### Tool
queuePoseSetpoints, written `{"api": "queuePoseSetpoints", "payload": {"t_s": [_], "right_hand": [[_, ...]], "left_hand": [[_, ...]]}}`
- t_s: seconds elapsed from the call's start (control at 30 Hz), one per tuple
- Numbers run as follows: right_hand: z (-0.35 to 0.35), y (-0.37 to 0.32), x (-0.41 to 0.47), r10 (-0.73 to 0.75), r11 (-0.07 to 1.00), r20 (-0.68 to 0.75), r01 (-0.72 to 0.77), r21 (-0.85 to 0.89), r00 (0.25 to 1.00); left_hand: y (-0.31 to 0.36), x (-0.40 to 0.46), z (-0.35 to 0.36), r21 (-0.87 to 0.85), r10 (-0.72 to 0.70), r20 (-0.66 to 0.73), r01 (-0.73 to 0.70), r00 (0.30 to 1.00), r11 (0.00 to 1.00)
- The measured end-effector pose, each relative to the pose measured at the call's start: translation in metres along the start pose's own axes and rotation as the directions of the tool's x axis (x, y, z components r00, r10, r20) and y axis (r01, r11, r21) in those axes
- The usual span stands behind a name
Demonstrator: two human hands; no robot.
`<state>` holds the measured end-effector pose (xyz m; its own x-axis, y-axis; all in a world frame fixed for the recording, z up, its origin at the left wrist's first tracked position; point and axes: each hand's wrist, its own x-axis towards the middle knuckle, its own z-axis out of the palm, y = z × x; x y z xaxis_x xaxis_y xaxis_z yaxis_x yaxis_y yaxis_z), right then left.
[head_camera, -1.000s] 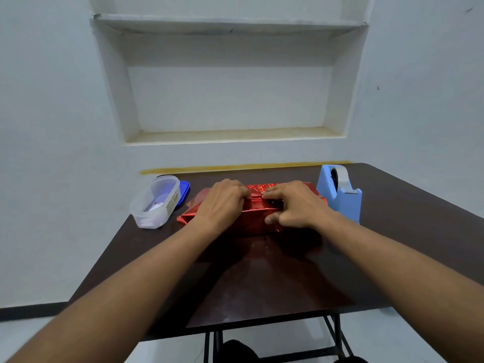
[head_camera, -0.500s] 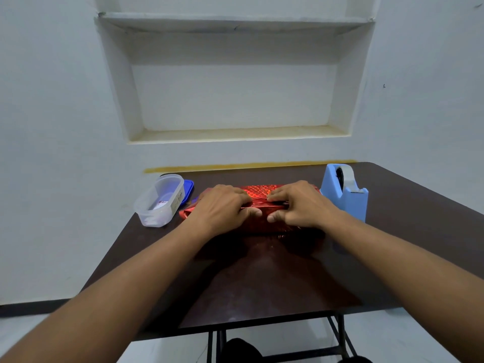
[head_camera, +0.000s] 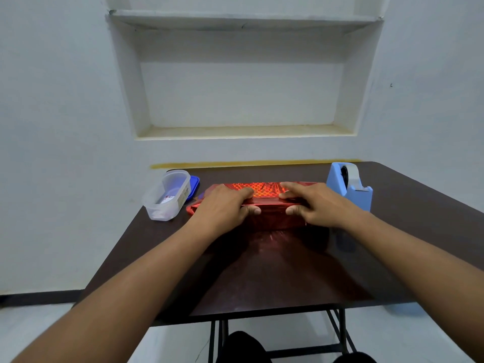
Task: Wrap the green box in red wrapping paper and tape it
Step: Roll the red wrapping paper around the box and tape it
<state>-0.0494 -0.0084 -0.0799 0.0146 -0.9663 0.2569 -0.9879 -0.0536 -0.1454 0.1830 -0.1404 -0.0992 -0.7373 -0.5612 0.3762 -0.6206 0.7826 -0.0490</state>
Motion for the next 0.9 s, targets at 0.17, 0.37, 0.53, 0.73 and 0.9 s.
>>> {"api": "queuePoseSetpoints", "payload": {"t_s": [0.17, 0.37, 0.53, 0.73, 0.9], "right_hand": [[0.006, 0.000, -0.007, 0.018, 1.000, -0.085, -0.019, -0.004, 0.996], [0.008, 0.005, -0.019, 0.079, 0.996, -0.155, -0.072, 0.047, 0.985], [0.004, 0.007, -0.020, 0.153, 0.987, -0.393, -0.162, 0.011, 0.907], [0.001, -0.035, 0.010, -0.081, 0.993, -0.189, 0.064, -0.094, 0.979], [0.011, -0.024, 0.008, -0.034, 0.977, -0.086, 0.015, -0.211, 0.996]], "left_hand": [[0.003, -0.004, 0.002, -0.059, 0.066, -0.050, -0.069, 0.997, 0.996], [0.010, -0.010, 0.001, -0.120, 0.031, -0.070, -0.039, 0.997, 0.992], [0.010, -0.015, -0.001, -0.135, 0.001, -0.088, -0.013, 0.996, 0.991], [0.010, -0.016, 0.005, -0.174, -0.017, -0.107, -0.002, 0.994, 0.985], [0.007, -0.018, 0.010, -0.194, -0.056, -0.114, 0.033, 0.992, 0.981]]}}
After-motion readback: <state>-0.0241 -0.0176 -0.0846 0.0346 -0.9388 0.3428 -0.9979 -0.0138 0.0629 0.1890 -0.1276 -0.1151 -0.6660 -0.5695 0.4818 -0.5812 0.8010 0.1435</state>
